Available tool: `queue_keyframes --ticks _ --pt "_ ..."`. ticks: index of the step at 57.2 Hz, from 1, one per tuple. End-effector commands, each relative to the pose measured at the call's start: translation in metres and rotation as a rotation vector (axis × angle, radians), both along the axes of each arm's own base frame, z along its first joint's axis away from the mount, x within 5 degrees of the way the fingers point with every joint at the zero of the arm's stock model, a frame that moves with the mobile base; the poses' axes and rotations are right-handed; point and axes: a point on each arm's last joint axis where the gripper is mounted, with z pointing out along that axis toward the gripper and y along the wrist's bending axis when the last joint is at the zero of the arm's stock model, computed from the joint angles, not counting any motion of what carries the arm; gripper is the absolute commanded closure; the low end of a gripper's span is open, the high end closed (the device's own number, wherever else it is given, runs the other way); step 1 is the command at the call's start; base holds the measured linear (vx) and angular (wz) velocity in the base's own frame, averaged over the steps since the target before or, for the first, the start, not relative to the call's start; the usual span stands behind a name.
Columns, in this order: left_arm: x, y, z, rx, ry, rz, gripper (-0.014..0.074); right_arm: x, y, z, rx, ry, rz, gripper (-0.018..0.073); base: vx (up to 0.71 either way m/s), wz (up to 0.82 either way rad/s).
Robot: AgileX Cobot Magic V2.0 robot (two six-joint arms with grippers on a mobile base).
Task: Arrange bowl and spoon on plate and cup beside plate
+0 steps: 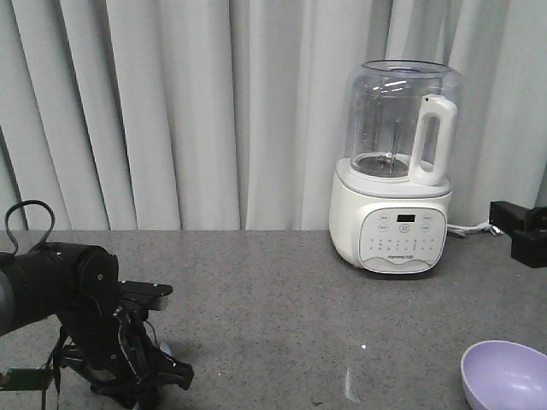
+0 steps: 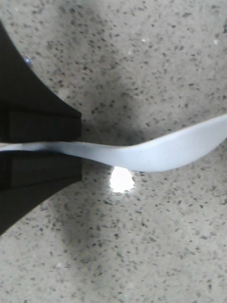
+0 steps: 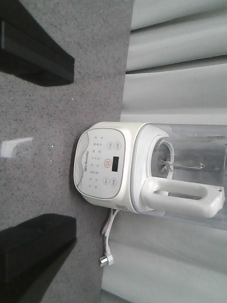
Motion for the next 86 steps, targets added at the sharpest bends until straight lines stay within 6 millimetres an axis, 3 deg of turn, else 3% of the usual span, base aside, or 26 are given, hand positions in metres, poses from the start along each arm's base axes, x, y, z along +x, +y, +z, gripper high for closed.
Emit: queue_keyframes --ticks 1,9,18,34,48,57,58,86 --pt "-0.007 0.002 0.048 -0.050 -0.168 0.001 0.0599 -0.003 -0.001 0.018 0.002 -0.093 -0.008 -0.0033 0.00 0.00" --pt "-0.019 0.009 0.085 -0.072 -0.302 -0.002 0.0599 -0.002 -0.004 0.013 0.044 0.045 -0.061 -0.0031 0.00 0.00" --pt "-0.038 0.018 0.126 -0.115 -0.438 0.004 0.0599 0.005 -0.020 0.014 0.027 0.236 -0.256 -0.0014 0.00 0.00" --pt "-0.065 0.031 0.164 -0.128 -0.570 -0.012 0.0599 0.030 -0.029 -0.017 0.009 0.459 -0.355 0.0008 0.00 0.00" --pt "-0.079 0.036 0.180 -0.142 -0.618 -0.020 0.0599 0.050 -0.069 -0.050 0.111 0.635 -0.421 0.0009 0.00 0.00" --pt "-0.082 0.036 0.182 -0.146 -0.625 -0.028 0.0599 0.064 -0.083 -0.070 0.175 0.710 -0.394 0.0009 0.00 0.00" --pt "-0.082 0.036 0.182 -0.142 -0.616 -0.030 0.0599 0.072 -0.086 -0.081 0.171 0.745 -0.395 0.0009 0.00 0.00" --pt "-0.083 0.037 0.181 -0.139 -0.608 -0.032 0.0599 0.113 -0.098 -0.148 0.130 0.902 -0.375 0.0013 0.00 0.00"
